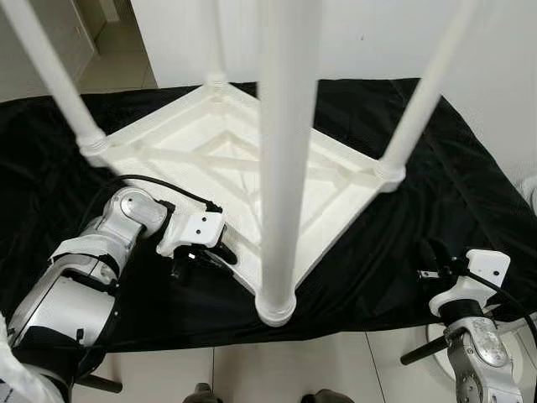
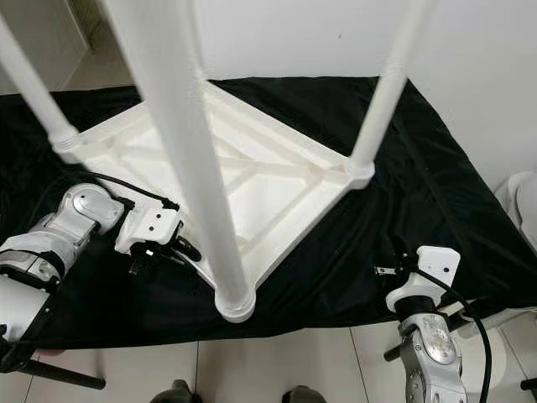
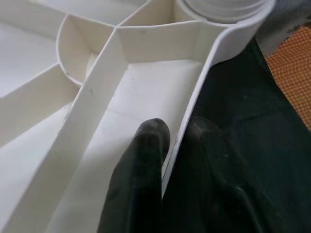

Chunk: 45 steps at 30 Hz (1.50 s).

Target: Building children table

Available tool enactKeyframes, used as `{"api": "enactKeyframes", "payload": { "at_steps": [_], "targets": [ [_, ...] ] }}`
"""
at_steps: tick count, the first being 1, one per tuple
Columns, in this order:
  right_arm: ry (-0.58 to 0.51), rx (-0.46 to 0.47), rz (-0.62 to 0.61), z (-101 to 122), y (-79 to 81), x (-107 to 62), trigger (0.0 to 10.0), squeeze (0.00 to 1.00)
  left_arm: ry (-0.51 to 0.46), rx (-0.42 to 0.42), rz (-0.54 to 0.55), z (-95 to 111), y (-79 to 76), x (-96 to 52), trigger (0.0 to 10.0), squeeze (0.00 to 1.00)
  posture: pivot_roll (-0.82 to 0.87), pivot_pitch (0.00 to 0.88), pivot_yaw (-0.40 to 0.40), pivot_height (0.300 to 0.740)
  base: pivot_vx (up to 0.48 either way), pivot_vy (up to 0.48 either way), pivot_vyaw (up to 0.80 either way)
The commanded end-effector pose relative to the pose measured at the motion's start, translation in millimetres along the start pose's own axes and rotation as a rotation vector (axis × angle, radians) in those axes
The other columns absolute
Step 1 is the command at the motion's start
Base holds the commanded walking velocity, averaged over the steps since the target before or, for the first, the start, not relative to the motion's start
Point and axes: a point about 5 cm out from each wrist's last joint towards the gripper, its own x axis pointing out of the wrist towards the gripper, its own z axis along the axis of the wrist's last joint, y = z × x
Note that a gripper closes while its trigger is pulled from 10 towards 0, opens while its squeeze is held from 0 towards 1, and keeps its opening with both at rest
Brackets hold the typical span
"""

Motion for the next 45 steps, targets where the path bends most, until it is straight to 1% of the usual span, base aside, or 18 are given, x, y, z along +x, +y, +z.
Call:
{"api": "enactKeyframes", "payload": {
  "at_steps": [1,6,8,10,15,16,21,27,28,29,30,32,33,34,35,42,43,45],
  "targets": [
    [0.009,0.004,-0.006,-1,0.9,-1.6,10.0,0.00,-0.023,-0.117,0.061,-14,-7.0,-2.5,1.8,0.00,-0.01,0.081,0.085,0.740,0.000,0.000,0.00],
    [0.005,0.012,-0.028,0,-0.4,-2.3,10.0,0.00,-0.085,-0.152,0.149,-11,-1.2,2.1,0.9,0.00,-0.01,0.080,0.087,0.740,0.000,0.000,0.00],
    [0.005,0.012,-0.028,0,-0.4,-2.3,10.0,0.00,-0.085,-0.152,0.149,-11,-1.2,2.1,0.9,0.00,-0.01,0.080,0.087,0.740,0.000,0.000,0.00],
    [0.003,0.016,-0.035,-1,0.4,-1.0,10.0,0.00,-0.147,-0.173,0.250,-7,5.5,8.6,1.2,0.00,0.00,0.078,0.082,0.740,0.000,0.000,0.00],
    [0.000,0.020,-0.036,-1,1.8,1.7,10.0,0.00,-0.202,-0.187,0.354,-1,13.0,13.4,1.5,0.00,0.01,0.076,0.078,0.740,0.000,0.000,0.00],
    [-0.002,0.022,-0.036,-1,2.7,3.1,10.0,0.00,-0.217,-0.200,0.407,0,17.0,14.0,0.0,0.00,0.01,0.076,0.078,0.740,0.000,0.000,0.00],
    [-0.006,0.029,-0.034,-1,4.8,6.2,10.0,0.00,-0.255,-0.202,0.510,6,24.7,15.6,0.7,0.00,0.02,0.073,0.070,0.740,0.000,0.000,0.00],
    [-0.008,0.033,-0.033,-1,5.5,7.6,10.0,0.00,-0.268,-0.194,0.532,9,26.3,16.8,0.4,0.00,0.02,0.072,0.068,0.740,0.000,0.000,0.00],
    [-0.008,0.033,-0.032,-1,5.9,8.4,10.0,0.00,-0.271,-0.194,0.542,10,27.3,17.3,1.3,0.00,0.02,0.071,0.067,0.740,0.000,0.000,0.00],
    [-0.008,0.033,-0.032,-1,5.9,8.4,10.0,0.00,-0.271,-0.194,0.542,10,27.3,17.3,1.3,0.00,0.02,0.071,0.067,0.740,0.000,0.000,0.00],
    [-0.008,0.033,-0.023,-1,8.5,10.8,10.0,0.00,-0.270,-0.202,0.533,12,27.6,21.5,10.0,0.00,0.02,0.068,0.061,0.740,0.000,0.000,0.00],
    [-0.009,0.034,-0.017,-1,10.1,12.4,10.0,0.00,-0.279,-0.206,0.520,14,27.5,24.6,10.0,0.00,0.02,0.067,0.055,0.740,0.000,0.000,0.00],
    [-0.009,0.034,-0.012,-1,11.3,13.7,10.0,0.00,-0.300,-0.215,0.503,15,27.2,26.0,10.0,0.52,0.02,0.065,0.051,0.740,0.000,0.000,0.00],
    [-0.009,0.034,-0.012,-1,11.3,13.7,10.0,0.00,-0.300,-0.215,0.503,15,27.2,26.0,10.0,0.52,0.02,0.065,0.051,0.740,0.000,0.000,0.00],
    [-0.009,0.034,-0.008,-1,11.9,14.5,10.0,0.00,-0.317,-0.222,0.485,16,26.3,26.3,10.0,1.00,0.02,0.065,0.050,0.740,0.000,0.000,0.00],
    [-0.013,0.031,-0.004,0,10.5,16.5,10.0,0.00,-0.296,-0.152,0.437,18,20.9,19.9,10.0,0.97,0.03,0.061,0.042,0.740,0.000,0.000,0.00],
    [-0.015,0.030,0.001,0,10.8,17.2,10.0,0.00,-0.300,-0.125,0.432,20,20.4,15.5,10.0,0.00,0.03,0.061,0.043,0.740,0.000,0.000,0.00],
    [-0.021,0.030,0.018,1,12.6,17.6,10.0,0.00,-0.320,-0.138,0.455,22,23.4,7.6,10.0,0.00,0.03,0.061,0.042,0.740,0.000,0.000,0.00]
  ]
}}
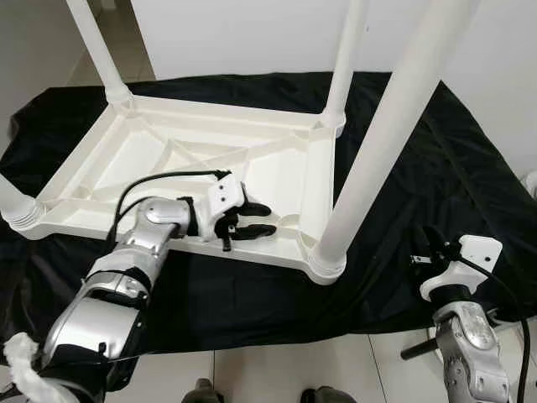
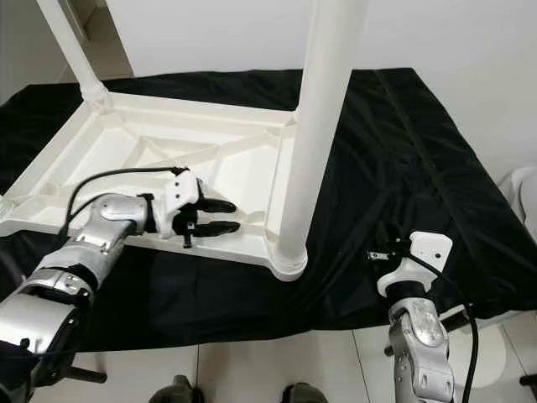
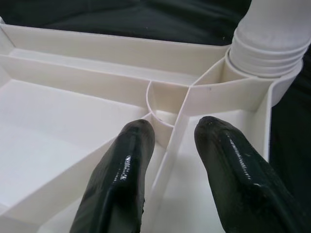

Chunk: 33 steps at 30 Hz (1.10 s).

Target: Building children table

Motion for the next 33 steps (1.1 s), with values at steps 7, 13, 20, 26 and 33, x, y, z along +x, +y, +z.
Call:
{"api": "enactKeyframes", "payload": {
  "at_steps": [7,13,20,26,33],
  "targets": [
    [0.017,-0.013,0.065,-2,3.5,-2.2,10.0,0.00,0.006,-0.094,0.187,6,25.4,-31.2,10.0,0.00,0.03,0.057,0.042,0.740,0.000,0.000,0.00],
    [0.047,-0.008,0.098,-3,2.0,-5.3,10.0,0.00,-0.005,-0.161,0.268,6,26.6,-47.3,10.0,0.00,0.04,0.046,0.034,0.740,0.000,0.000,0.00],
    [0.062,0.014,0.170,-2,4.7,-10.0,10.0,1.00,-0.065,-0.302,0.391,5,18.8,-58.9,10.0,0.00,0.04,0.038,0.025,0.740,0.000,0.000,0.00],
    [0.079,0.085,0.325,4,14.4,-20.0,10.0,1.00,-0.157,-0.388,0.406,10,-12.9,-54.7,10.0,0.00,0.05,0.010,0.005,0.740,0.000,0.000,0.00],
    [0.102,0.076,0.402,10,7.8,-29.2,10.0,0.00,-0.217,-0.425,0.381,22,-35.6,-48.0,10.0,0.00,0.05,0.000,0.002,0.740,0.000,0.000,0.00]
  ]
}}
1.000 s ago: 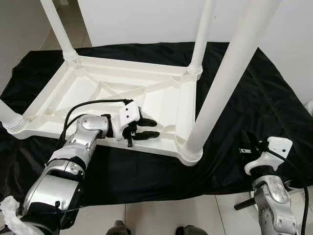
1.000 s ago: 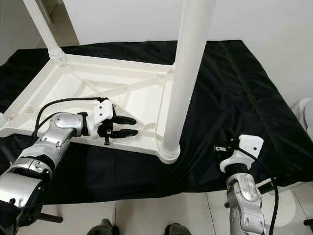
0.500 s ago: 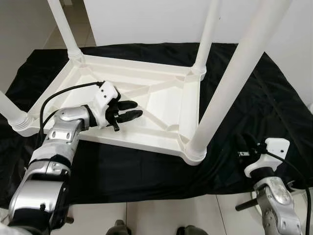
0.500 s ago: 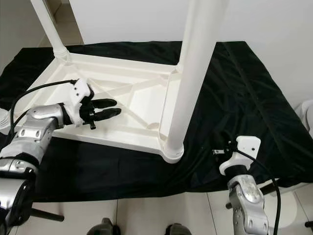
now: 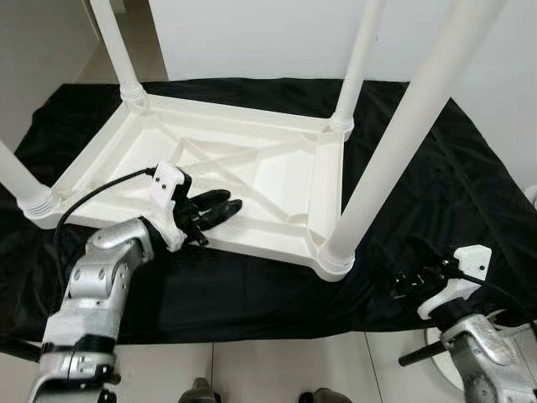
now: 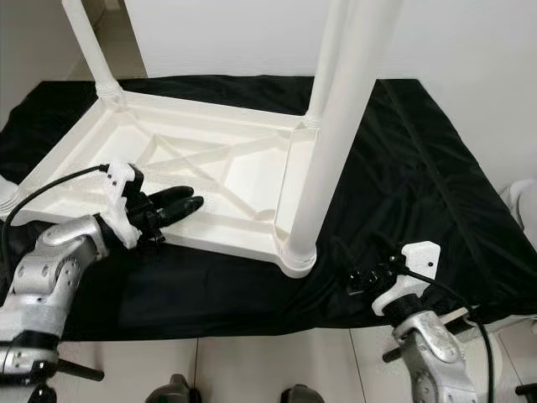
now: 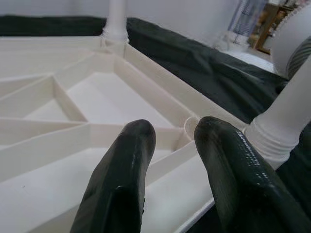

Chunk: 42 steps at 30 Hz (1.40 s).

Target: Building children table

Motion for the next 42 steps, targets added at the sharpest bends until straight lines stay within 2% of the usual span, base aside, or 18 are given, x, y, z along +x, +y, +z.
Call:
{"api": "enactKeyframes", "payload": {
  "at_steps": [1,3,6,8,10,12,19,23,29,35,37,40,41,42],
  "targets": [
    [0.005,0.010,0.013,1,-0.3,-2.4,10.0,0.00,-0.006,-0.004,-0.004,2,-3.4,0.8,10.0,0.00,0.05,0.000,0.002,0.740,0.000,0.000,0.00],
    [0.044,0.001,0.133,8,2.2,-12.4,10.0,0.00,0.000,0.025,-0.022,2,-22.9,13.9,10.0,0.00,0.04,0.000,0.001,0.740,0.000,0.000,0.00],
    [0.053,-0.012,0.156,9,2.5,-13.6,10.0,0.00,-0.001,0.028,-0.022,2,-26.2,17.8,10.0,0.00,0.04,0.000,0.000,0.740,0.000,0.000,0.00],
    [0.074,-0.026,0.212,10,4.6,-11.7,10.0,0.00,-0.003,0.004,-0.026,2,-31.7,27.8,10.0,0.00,0.04,0.000,-0.004,0.740,0.000,0.000,0.00],
    [0.099,-0.039,0.283,9,10.8,-5.8,10.0,0.00,-0.002,-0.042,-0.050,2,-39.5,37.4,10.0,0.00,0.04,0.000,-0.006,0.740,0.000,0.000,0.00],
    [0.101,-0.046,0.296,9,12.5,-1.8,10.0,0.00,0.001,-0.045,-0.052,2,-41.4,40.6,10.0,0.00,0.04,0.000,-0.006,0.740,0.000,0.000,0.00],
    [0.085,-0.041,0.324,9,16.7,12.3,10.0,0.00,0.003,-0.043,-0.058,2,-45.8,48.4,10.0,0.00,0.04,0.000,-0.015,0.740,0.000,0.000,0.00],
    [0.086,-0.039,0.356,5,18.8,32.5,10.0,0.00,-0.006,-0.033,-0.056,-1,-52.7,58.5,10.0,0.00,0.04,0.000,-0.035,0.740,0.000,0.000,0.00],
    [0.092,-0.022,0.399,1,23.2,44.5,10.0,0.00,-0.016,-0.026,-0.047,0,-58.2,65.5,10.0,0.00,0.05,0.000,-0.051,0.740,0.000,0.000,0.00],
    [0.087,-0.041,0.387,-3,25.8,57.0,10.0,0.00,-0.035,-0.023,-0.030,1,-61.3,69.1,10.0,0.00,0.05,0.000,-0.059,0.740,0.000,0.000,0.00],
    [0.057,-0.059,0.299,-3,19.9,67.6,10.0,0.00,-0.029,0.000,0.001,-2,-60.1,71.8,10.0,0.00,0.05,0.000,-0.065,0.740,0.000,0.000,0.00],
    [0.048,-0.065,0.271,-3,17.4,70.4,10.0,0.00,-0.028,0.007,0.011,-2,-60.0,72.8,10.0,0.00,0.06,0.000,-0.070,0.740,0.000,0.000,0.00],
    [0.047,-0.075,0.212,-4,9.4,72.5,10.0,0.00,-0.027,0.011,0.026,-3,-58.8,74.1,10.0,0.00,0.05,0.000,-0.071,0.740,0.000,0.000,0.00],
    [0.047,-0.075,0.212,-4,9.4,72.5,10.0,0.00,-0.027,0.011,0.026,-3,-58.8,74.1,10.0,0.00,0.05,0.000,-0.071,0.740,0.000,0.000,0.00]
  ]
}}
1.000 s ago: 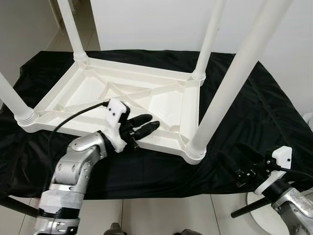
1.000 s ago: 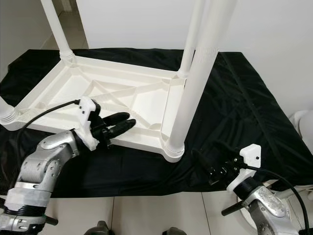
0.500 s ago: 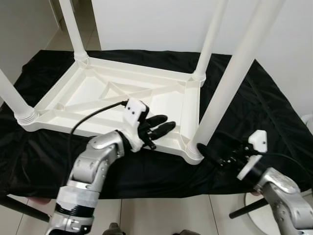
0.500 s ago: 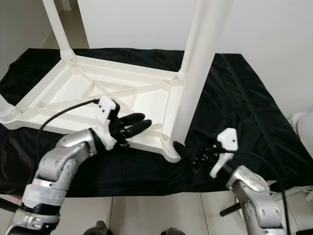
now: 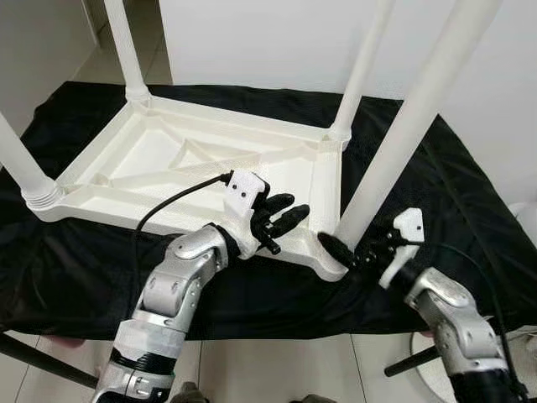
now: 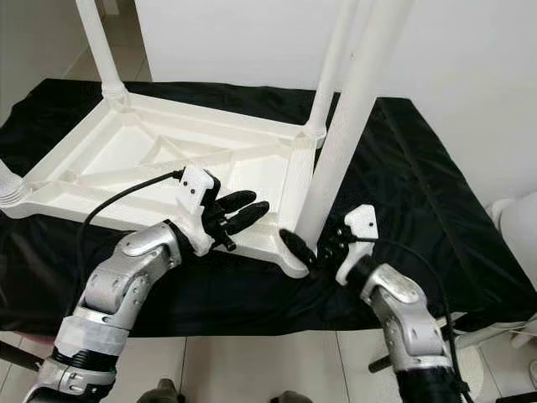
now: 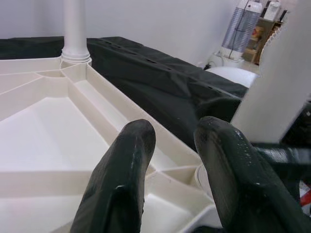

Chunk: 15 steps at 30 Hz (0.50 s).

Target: Building children table

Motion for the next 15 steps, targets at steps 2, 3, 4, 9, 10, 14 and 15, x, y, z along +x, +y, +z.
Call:
{"api": "enactKeyframes", "payload": {
  "at_steps": [2,3,4,9,10,14,15],
  "targets": [
    [0.008,-0.039,-0.125,-1,-20.9,-10.4,10.0,0.00,0.007,0.003,0.031,-2,2.7,5.1,10.0,0.00,0.05,0.000,-0.072,0.740,0.000,0.000,0.00],
    [0.008,-0.039,-0.125,-1,-20.9,-10.4,10.0,0.00,0.007,0.003,0.031,-2,2.7,5.1,10.0,0.00,0.05,0.000,-0.072,0.740,0.000,0.000,0.00],
    [0.005,-0.042,-0.158,-1,-26.3,-14.5,10.0,0.00,0.009,0.007,0.036,-2,3.3,6.2,10.0,0.00,0.05,0.000,-0.071,0.740,0.000,0.000,0.00],
    [0.004,-0.049,-0.213,-1,-35.8,-23.1,10.0,0.00,0.016,0.026,0.025,-5,2.0,7.5,10.0,0.00,0.04,0.000,-0.070,0.740,0.000,0.000,0.00],
    [0.007,-0.054,-0.237,-1,-39.5,-27.0,10.0,0.00,0.012,0.046,0.016,-5,0.3,8.2,10.0,0.00,0.04,0.000,-0.068,0.740,0.000,0.000,0.00],
    [0.007,-0.074,-0.299,-2,-48.6,-35.7,10.0,0.00,0.016,0.086,-0.004,-8,-3.5,10.4,10.0,0.00,0.03,0.000,-0.065,0.740,0.000,0.000,0.00],
    [0.007,-0.074,-0.299,-2,-48.6,-35.7,10.0,0.00,0.016,0.086,-0.004,-8,-3.5,10.4,10.0,0.00,0.03,0.000,-0.065,0.740,0.000,0.000,0.00]
  ]
}}
